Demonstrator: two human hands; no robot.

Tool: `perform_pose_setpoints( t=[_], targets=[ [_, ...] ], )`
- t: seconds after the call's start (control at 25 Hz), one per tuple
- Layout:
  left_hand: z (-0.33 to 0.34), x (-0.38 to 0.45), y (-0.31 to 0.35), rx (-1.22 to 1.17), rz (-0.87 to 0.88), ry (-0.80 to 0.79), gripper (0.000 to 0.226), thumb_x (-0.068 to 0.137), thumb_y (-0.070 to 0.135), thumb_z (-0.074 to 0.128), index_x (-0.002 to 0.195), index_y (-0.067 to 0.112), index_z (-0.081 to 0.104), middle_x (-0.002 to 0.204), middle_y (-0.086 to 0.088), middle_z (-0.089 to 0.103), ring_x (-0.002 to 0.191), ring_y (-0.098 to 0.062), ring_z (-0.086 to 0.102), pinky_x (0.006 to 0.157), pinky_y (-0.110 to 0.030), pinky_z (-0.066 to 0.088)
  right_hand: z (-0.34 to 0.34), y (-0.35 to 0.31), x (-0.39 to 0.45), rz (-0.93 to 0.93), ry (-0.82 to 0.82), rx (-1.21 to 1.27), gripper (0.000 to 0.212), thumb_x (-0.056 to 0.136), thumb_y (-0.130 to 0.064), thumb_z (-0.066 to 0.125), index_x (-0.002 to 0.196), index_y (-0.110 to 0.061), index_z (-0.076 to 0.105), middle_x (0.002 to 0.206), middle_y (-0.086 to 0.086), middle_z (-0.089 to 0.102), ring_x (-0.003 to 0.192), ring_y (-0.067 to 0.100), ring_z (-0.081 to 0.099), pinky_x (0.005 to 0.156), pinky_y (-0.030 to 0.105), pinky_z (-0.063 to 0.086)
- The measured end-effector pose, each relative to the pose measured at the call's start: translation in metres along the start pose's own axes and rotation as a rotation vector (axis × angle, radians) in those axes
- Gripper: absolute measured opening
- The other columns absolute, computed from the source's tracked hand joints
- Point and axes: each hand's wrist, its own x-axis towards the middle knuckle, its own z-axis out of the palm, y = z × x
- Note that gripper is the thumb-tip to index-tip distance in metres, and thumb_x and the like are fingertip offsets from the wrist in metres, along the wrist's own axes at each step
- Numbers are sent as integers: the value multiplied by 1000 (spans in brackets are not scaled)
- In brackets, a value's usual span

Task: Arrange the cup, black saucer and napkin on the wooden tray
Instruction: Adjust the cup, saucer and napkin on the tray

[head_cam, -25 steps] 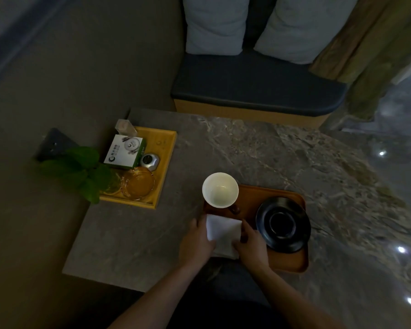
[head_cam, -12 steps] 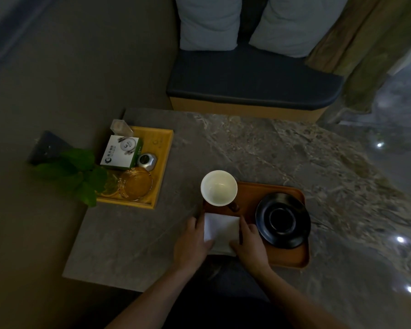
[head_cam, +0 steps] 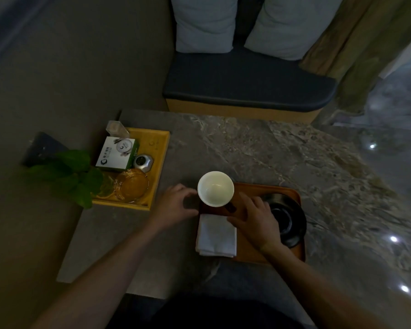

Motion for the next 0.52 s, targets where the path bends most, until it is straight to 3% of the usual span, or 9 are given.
perform_pose_setpoints(
  t=[0.12, 0.24, 0.52],
  targets=[
    [-22, 31, 10, 103, 56, -101, 90, 73, 37, 82, 148, 32, 32, 148, -2, 39, 137, -24, 33, 108, -45, 39, -6, -10, 28, -44, -35, -109, 89, 71, -63, 69, 144, -38, 24, 140, 1, 45, 127, 28, 41, 95, 49, 41],
    [-26, 51, 21, 219, 120, -227, 108, 69, 34, 84, 153, 32, 15, 158, 0, 25, 144, -26, 19, 113, -49, 31, -3, -18, 43, -67, -54, -144, 94, 69, -65, 70, 146, -31, 27, 140, 3, 46, 126, 26, 41, 99, 47, 39],
    [-16, 57, 22, 165, 132, -213, 104, 68, 32, 85, 151, 30, 22, 155, 0, 28, 142, -26, 21, 111, -50, 33, 3, -19, 47, -79, -24, -93, 93, 68, -63, 73, 144, -29, 32, 135, 3, 47, 121, 23, 43, 98, 43, 39]
  ],
)
